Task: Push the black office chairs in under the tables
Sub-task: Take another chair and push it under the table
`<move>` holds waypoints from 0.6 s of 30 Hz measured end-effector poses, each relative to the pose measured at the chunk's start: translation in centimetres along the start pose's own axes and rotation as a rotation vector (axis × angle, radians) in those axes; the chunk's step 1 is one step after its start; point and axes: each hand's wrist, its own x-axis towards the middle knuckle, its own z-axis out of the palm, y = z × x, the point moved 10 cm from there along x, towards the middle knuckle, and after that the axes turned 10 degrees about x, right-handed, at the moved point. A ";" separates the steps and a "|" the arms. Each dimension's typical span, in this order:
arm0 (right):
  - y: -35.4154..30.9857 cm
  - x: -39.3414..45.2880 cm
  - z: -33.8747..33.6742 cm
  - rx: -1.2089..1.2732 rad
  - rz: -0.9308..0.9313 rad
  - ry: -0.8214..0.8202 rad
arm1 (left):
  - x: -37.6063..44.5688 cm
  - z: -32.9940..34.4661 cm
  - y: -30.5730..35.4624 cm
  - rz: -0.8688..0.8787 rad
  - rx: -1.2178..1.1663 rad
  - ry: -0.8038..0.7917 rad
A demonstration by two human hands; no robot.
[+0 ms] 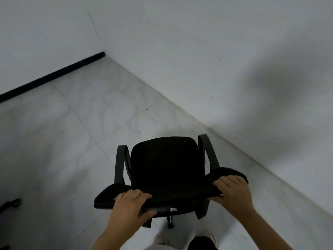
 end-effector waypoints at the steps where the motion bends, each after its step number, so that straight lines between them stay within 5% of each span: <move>1: 1.6 1.0 -0.1 -0.003 -0.040 -0.020 | 0.6 -0.1 1.1 -0.014 -0.019 0.014; 6: 9.0 6.3 1.5 0.087 -0.094 -0.191 | 5.1 2.9 5.4 -0.221 0.019 -0.123; 12: 12.5 11.2 3.3 0.225 -0.071 -0.210 | 8.6 4.1 8.3 -0.367 0.084 -0.159; 18: 14.1 14.7 5.1 0.260 -0.194 -0.253 | 13.1 5.1 8.5 -0.408 -0.221 -0.315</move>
